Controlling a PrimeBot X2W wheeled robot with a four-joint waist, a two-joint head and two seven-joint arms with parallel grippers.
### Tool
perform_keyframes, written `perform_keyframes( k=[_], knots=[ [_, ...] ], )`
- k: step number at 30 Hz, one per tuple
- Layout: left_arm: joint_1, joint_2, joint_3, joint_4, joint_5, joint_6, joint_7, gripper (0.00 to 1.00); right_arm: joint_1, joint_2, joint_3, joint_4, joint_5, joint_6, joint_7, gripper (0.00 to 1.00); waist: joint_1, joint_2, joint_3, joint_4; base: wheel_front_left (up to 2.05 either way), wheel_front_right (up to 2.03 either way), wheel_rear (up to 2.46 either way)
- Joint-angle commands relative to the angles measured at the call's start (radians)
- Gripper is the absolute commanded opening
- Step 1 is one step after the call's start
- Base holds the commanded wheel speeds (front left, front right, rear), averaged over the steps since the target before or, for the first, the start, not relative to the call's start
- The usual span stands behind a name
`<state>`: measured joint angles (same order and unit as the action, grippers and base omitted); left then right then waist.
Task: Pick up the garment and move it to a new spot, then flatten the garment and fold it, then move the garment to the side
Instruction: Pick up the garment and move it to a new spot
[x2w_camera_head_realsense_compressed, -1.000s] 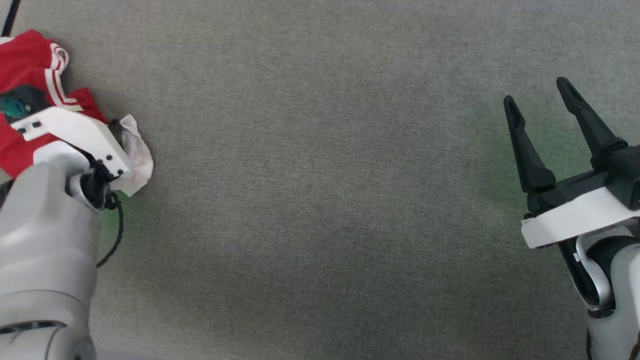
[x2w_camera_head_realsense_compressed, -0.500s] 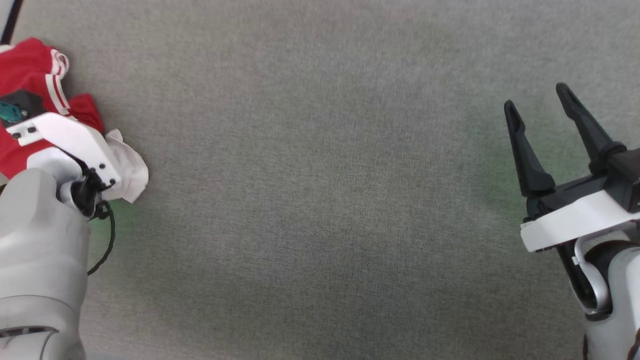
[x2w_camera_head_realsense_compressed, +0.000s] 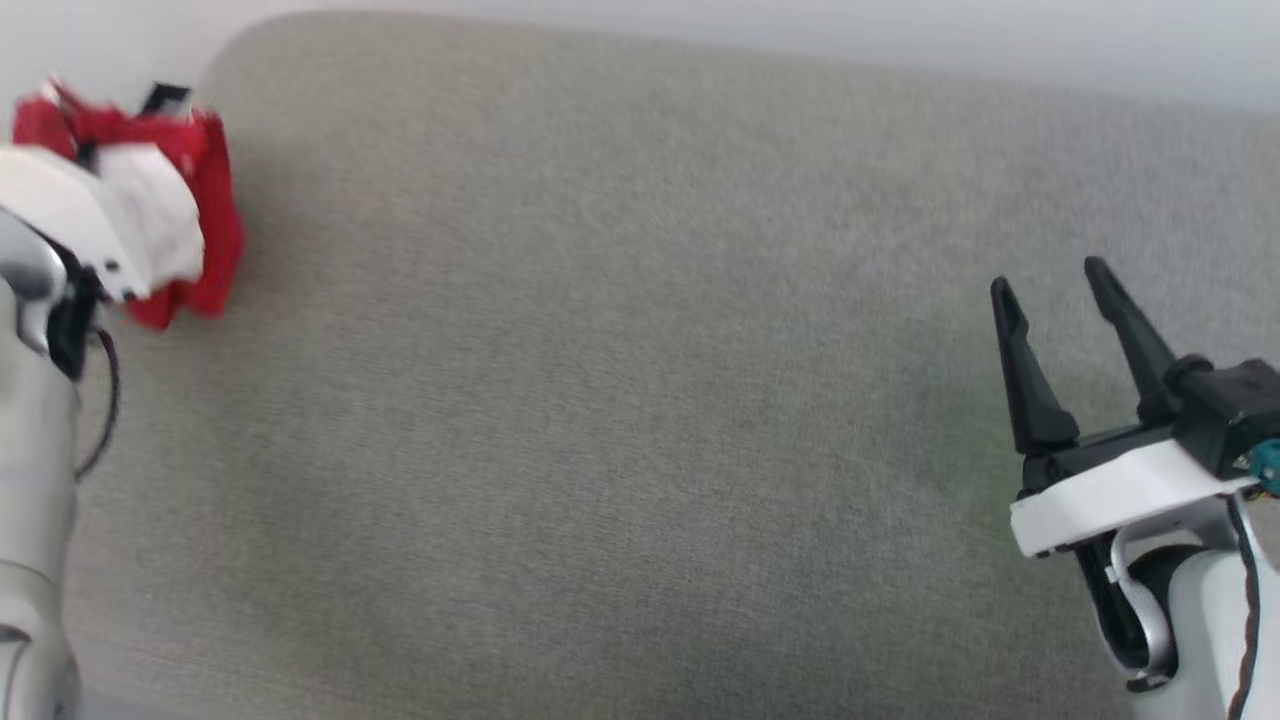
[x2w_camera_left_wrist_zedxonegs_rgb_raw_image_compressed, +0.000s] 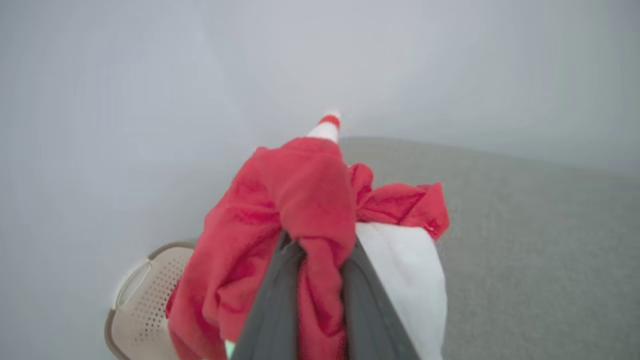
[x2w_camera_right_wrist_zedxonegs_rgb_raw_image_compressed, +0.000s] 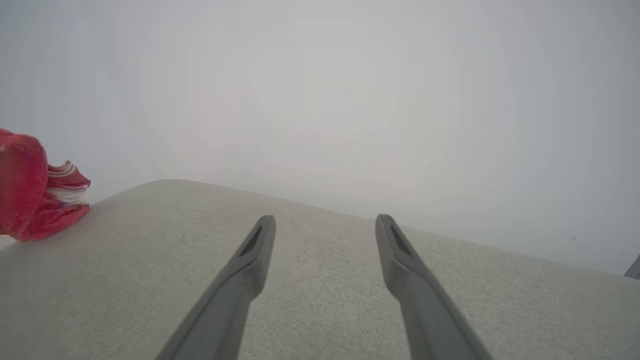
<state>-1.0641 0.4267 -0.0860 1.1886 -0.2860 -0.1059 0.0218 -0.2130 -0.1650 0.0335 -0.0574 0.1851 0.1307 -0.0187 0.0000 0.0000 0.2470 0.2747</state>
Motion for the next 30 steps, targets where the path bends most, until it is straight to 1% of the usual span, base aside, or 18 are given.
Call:
perform_keyframes(
  k=[1, 8, 10, 11, 16, 22, 28, 29, 30],
  knots=[
    [-0.023, 0.011, -0.007, -0.012, 0.01, -0.004, -0.01, 0.0, 0.01, 0.006, -0.001, 0.004, 0.007, 0.0, -0.01, 1.0, 0.0, 0.0, -0.036, 0.02, 0.0, 0.0, 0.0],
    [-0.074, 0.03, -0.072, -0.119, 0.04, -0.016, -0.028, 0.0, 0.039, 0.037, -0.02, 0.018, 0.007, 0.0, -0.031, 1.0, 0.0, 0.0, -0.102, 0.042, 0.0, 0.0, 0.0],
    [-0.081, 0.032, -0.088, -0.161, 0.037, -0.021, -0.016, 0.0, 0.041, 0.043, -0.024, 0.021, 0.009, 0.0, -0.036, 1.0, 0.0, 0.0, -0.115, 0.044, 0.0, 0.0, 0.0],
    [-0.081, 0.034, -0.106, -0.211, 0.033, -0.023, -0.002, 0.0, 0.045, 0.049, -0.031, 0.023, 0.012, 0.0, -0.04, 1.0, 0.0, 0.0, -0.128, 0.043, 0.0, 0.0, 0.0],
    [-0.048, 0.042, -0.149, -0.365, 0.016, -0.024, 0.058, 0.0, 0.059, 0.063, -0.056, 0.027, 0.018, 0.0, -0.055, 1.0, 0.0, 0.0, -0.153, 0.025, 0.0, 0.0, 0.0],
    [0.009, 0.058, -0.192, -0.611, -0.018, -0.024, 0.17, 0.0, 0.072, 0.081, -0.101, 0.031, 0.025, 0.0, -0.071, 1.0, 0.0, 0.0, -0.175, -0.024, 0.0, 0.0, 0.0],
    [0.094, 0.073, -0.208, -0.855, -0.055, -0.015, 0.309, 0.0, 0.078, 0.093, -0.13, 0.023, 0.014, 0.0, -0.078, 1.0, 0.0, 0.0, -0.182, -0.112, 0.0, 0.0, 0.0],
    [0.094, 0.073, -0.208, -0.855, -0.055, -0.015, 0.309, 0.0, 0.078, 0.093, -0.13, 0.023, 0.014, 0.0, -0.078, 1.0, 0.0, 0.0, -0.182, -0.112, 0.0, 0.0, 0.0],
    [0.108, 0.071, -0.209, -0.893, -0.063, -0.013, 0.329, 0.0, 0.079, 0.094, -0.136, 0.021, 0.013, 0.0, -0.08, 1.0, 0.0, 0.0, -0.182, -0.129, 0.0, 0.0, 0.0]
  ],
)
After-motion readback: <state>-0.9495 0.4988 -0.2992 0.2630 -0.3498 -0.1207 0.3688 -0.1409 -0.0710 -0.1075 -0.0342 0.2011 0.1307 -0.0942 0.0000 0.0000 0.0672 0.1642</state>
